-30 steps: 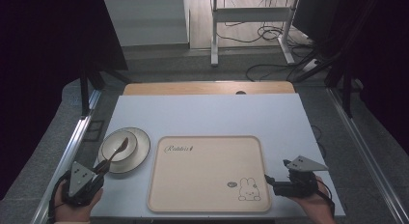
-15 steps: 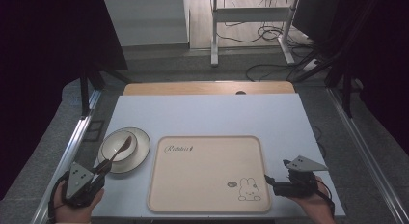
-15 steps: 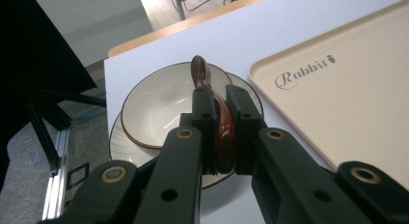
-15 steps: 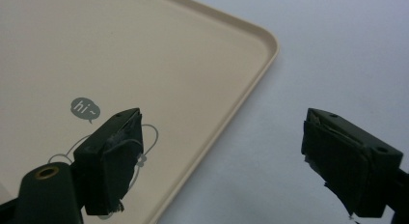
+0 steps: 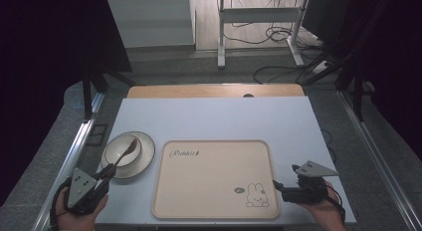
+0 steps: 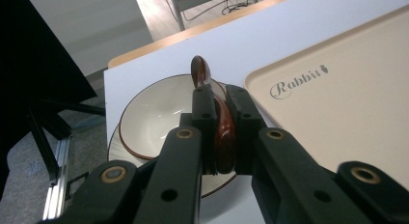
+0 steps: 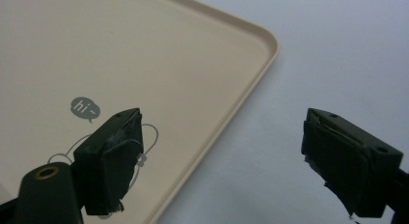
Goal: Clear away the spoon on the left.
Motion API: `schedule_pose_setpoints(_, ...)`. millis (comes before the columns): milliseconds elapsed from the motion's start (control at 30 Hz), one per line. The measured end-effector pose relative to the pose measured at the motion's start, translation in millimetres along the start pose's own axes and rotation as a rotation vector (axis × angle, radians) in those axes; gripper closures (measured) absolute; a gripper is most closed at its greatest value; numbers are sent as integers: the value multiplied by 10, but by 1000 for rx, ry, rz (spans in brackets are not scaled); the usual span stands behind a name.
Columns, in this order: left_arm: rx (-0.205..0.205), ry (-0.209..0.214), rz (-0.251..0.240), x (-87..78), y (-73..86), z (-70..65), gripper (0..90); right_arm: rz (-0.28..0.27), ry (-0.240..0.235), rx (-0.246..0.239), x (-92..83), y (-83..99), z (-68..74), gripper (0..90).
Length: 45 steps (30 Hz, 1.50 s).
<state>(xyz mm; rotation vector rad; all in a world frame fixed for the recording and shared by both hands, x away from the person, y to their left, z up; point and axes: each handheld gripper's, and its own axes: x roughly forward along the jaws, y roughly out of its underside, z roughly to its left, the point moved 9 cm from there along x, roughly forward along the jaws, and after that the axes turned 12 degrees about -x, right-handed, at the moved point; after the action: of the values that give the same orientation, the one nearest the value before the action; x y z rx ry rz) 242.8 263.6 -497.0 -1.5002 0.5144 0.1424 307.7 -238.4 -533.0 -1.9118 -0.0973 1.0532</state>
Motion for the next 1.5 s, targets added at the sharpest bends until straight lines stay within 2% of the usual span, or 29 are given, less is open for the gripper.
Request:
schedule_pose_setpoints(267, 5, 25, -8, -1, -23, -66, 842, 2, -1, -3, 1, 2, 1, 149)
schedule_pose_setpoints(600, -15, 56, -18, -7, -43, -108, 842, 2, -2, -4, 2, 3, 3, 149)
schedule_pose_setpoints(1267, 18, 98, -27, 32, -118, -300, 842, 5, -1, -6, 2, 5, 3, 149)
schedule_pose_setpoints(1500, 39, 124, -24, 99, -156, -420, 842, 5, -2, -5, 7, 3, 7, 149)
